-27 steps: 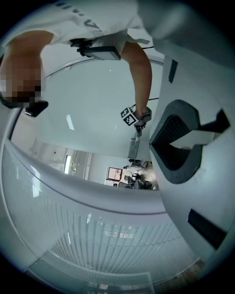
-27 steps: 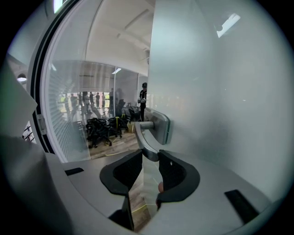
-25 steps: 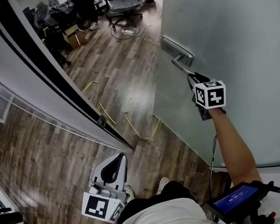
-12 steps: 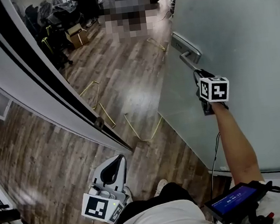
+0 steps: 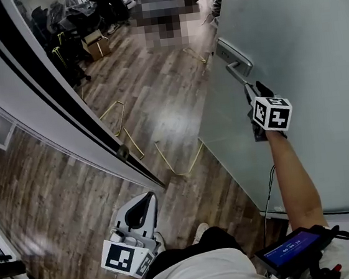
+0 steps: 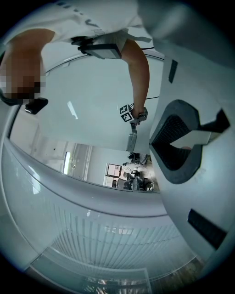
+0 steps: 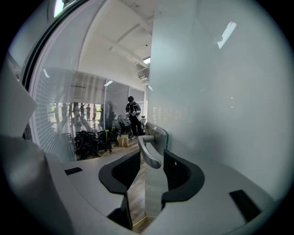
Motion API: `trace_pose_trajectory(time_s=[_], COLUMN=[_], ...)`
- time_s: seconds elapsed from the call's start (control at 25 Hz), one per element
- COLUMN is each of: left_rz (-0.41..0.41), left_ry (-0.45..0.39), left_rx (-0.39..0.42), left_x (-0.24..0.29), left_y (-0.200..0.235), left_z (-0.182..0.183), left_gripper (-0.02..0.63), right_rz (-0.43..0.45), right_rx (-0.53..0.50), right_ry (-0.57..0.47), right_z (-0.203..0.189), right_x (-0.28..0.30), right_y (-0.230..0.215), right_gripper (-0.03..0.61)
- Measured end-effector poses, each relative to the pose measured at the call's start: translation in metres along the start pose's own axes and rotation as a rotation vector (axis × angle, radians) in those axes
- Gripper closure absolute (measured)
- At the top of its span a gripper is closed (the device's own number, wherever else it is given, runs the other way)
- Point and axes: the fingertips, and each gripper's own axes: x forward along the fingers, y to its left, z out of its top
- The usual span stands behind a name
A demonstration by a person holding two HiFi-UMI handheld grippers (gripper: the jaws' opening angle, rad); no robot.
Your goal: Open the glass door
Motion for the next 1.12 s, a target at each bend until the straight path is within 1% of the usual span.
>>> trace_pose_trajectory(time_s=[0.16, 0.32, 0.48, 0.68, 0.76, 0.96, 1.04, 1.12], left_rz=[-0.03, -0.088, -0.143, -0.212, -0.237, -0.304, -0.324, -0.34], left_ry=[-0.011, -0.026, -0.035, -0.048, -0.054, -0.07, -0.067, -0.058], left_rx=[0.002, 0.012, 0.027, 0.043, 0.045, 0.039, 0.04, 0.044], left_x=[-0.002, -0.006, -0.017, -0.034, -0.048, -0.105, -0.106, -0.098], left_y=[0.006, 0.009, 0.011, 0.014, 0.021, 0.044, 0.045, 0.041], left_z=[0.006, 0.013, 0.019, 0.03, 0.033, 0.028, 0.027, 0.026], left_gripper=[0.62, 0.62, 0.62, 0.62, 0.62, 0.62, 0.62, 0.62], right_rz=[-0.014, -0.024, -0.033, -0.071, -0.093, -0.155, -0.158, -0.14], right_rx=[-0.037, -0.079, -0.09, -0.067, -0.066, -0.043, -0.027, -0.014], right_ry=[-0.089, -0.186, -0.266, -0.328, -0.343, -0.374, -0.371, -0.353], right_z=[0.026, 0.053, 0.072, 0.087, 0.09, 0.084, 0.077, 0.067], right_x=[-0.032, -0.083, -0.137, -0.2, -0.227, -0.3, -0.31, -0.313], right_y=[0.018, 0.044, 0.075, 0.107, 0.125, 0.193, 0.201, 0.203], right_gripper=[0.442, 0.442, 0.445, 0.505, 0.527, 0.561, 0.575, 0.575])
